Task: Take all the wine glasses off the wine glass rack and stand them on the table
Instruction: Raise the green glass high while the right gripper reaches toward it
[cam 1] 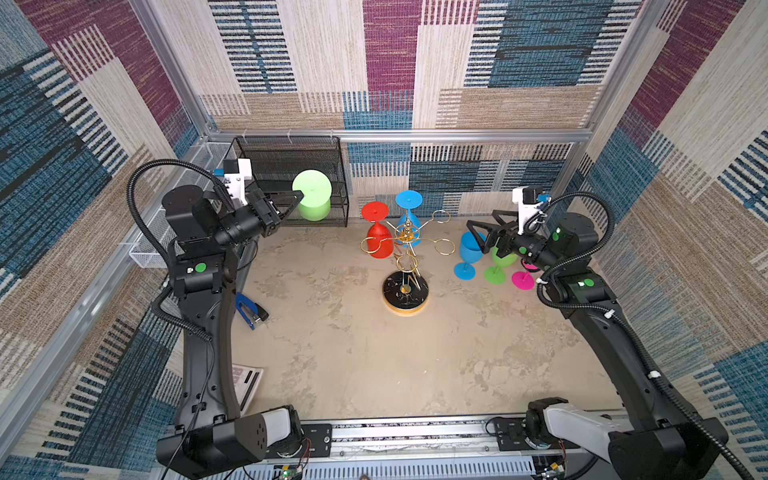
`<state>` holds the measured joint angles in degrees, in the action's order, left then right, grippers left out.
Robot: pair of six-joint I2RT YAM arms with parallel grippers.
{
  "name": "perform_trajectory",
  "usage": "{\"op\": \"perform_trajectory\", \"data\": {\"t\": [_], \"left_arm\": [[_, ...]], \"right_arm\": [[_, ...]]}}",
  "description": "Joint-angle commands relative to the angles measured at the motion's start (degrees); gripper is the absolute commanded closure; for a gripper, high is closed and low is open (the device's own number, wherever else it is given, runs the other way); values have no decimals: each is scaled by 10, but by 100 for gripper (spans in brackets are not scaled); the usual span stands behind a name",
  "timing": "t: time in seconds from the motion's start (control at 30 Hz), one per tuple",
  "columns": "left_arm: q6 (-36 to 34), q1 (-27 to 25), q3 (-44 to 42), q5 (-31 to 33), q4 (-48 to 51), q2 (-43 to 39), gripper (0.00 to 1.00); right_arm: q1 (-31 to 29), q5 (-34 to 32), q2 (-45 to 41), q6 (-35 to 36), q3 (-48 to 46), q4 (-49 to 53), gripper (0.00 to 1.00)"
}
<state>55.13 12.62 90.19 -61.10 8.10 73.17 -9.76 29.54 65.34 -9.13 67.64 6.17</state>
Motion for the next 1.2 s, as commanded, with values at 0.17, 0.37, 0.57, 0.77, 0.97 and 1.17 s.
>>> {"op": "perform_trajectory", "data": {"t": [0.17, 0.37, 0.57, 0.77, 0.97, 1.17], "left_arm": [[140, -26, 10, -35, -156, 13, 100], [152, -84, 33, -45, -156, 37, 100], [161, -137, 68, -39, -156, 71, 100], [169, -173, 87, -48, -156, 92, 100], [182, -182, 86, -59, -155, 98, 100], [199, -193, 84, -64, -170, 105, 100]], "right_arm": [[-84, -36, 23, 77, 48, -34, 1], [-159, -55, 57, 143, 94, -56, 1], [-205, -62, 97, 204, 143, -76, 1], [-219, -56, 135, 249, 146, -123, 1], [-232, -51, 186, 289, 167, -151, 1], [-247, -54, 238, 286, 207, -169, 1]]}}
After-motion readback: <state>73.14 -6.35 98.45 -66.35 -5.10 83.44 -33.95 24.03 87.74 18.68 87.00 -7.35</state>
